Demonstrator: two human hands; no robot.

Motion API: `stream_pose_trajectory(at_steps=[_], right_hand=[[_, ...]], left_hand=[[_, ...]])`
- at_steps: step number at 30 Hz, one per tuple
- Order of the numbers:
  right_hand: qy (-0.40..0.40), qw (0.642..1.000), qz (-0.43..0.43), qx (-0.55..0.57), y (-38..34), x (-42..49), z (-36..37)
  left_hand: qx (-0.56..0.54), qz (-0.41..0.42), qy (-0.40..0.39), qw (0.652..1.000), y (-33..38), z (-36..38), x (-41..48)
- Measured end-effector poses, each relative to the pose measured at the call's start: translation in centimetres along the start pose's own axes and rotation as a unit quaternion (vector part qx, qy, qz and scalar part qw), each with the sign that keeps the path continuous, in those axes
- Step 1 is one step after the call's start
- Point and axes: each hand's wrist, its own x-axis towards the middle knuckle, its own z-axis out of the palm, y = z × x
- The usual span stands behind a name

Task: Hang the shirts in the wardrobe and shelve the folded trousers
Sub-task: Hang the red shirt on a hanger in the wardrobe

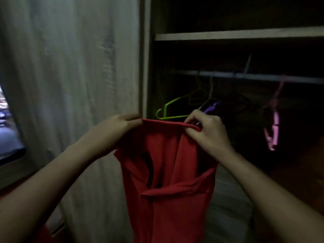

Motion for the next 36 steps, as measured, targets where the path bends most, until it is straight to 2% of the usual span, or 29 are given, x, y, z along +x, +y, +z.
stream_pose_trajectory(at_steps=[2,3,4,6,8,10,12,13,16,18,21,25,28,32,34,36], right_hand=[[-0.024,0.998,-0.009,-0.054,1.4,-0.7,-1.8],[-0.032,0.997,0.002,-0.065,2.3,-1.1,-2.8],[-0.031,0.997,0.019,-0.061,3.2,-1.3,-3.4],[0.017,0.997,0.052,-0.046,4.8,-1.7,-5.0],[0.109,0.988,0.062,-0.086,6.5,-1.7,-6.8],[0.180,0.947,0.092,-0.249,8.5,-1.1,-8.6],[0.181,0.887,0.184,-0.382,10.6,-0.2,-10.1],[0.162,0.874,0.246,-0.386,11.7,0.3,-10.7],[0.123,0.873,0.424,-0.204,13.8,1.7,-11.9],[0.138,0.868,0.458,-0.131,14.5,1.9,-12.1],[0.202,0.875,0.421,-0.128,15.3,1.7,-12.1],[0.255,0.902,0.340,-0.074,16.3,0.0,-11.6],[0.243,0.922,0.300,-0.038,17.1,-3.7,-9.9],[0.219,0.910,0.351,-0.018,18.6,-8.4,-7.5],[0.234,0.914,0.332,0.004,17.3,-10.2,-6.8],[0.249,0.915,0.306,0.084,14.3,-11.8,-6.6]], left_hand=[[0.039,-0.028,0.041,0.998,1.1,0.8,1.3],[0.030,-0.045,0.067,0.996,1.9,1.2,2.2],[0.010,-0.057,0.059,0.997,2.5,1.9,2.9],[-0.043,-0.043,0.058,0.996,3.8,2.9,4.7],[-0.106,-0.046,0.063,0.991,4.5,3.4,6.3],[-0.136,-0.040,0.062,0.988,5.1,3.7,7.8],[-0.148,-0.023,0.056,0.987,5.5,4.0,8.9],[-0.153,-0.018,0.053,0.987,5.9,4.1,9.4],[-0.168,-0.022,0.031,0.985,6.9,4.2,10.4],[-0.180,-0.029,0.009,0.983,7.4,4.3,10.8],[-0.197,-0.039,-0.014,0.980,7.5,4.6,11.1],[-0.212,-0.060,-0.049,0.974,7.3,4.8,11.2],[-0.242,-0.073,-0.072,0.965,7.1,4.8,11.2],[-0.251,-0.084,-0.125,0.956,7.6,5.9,11.5],[-0.255,-0.087,-0.147,0.952,8.0,6.7,11.7],[-0.263,-0.098,-0.156,0.947,8.6,7.5,11.9]])
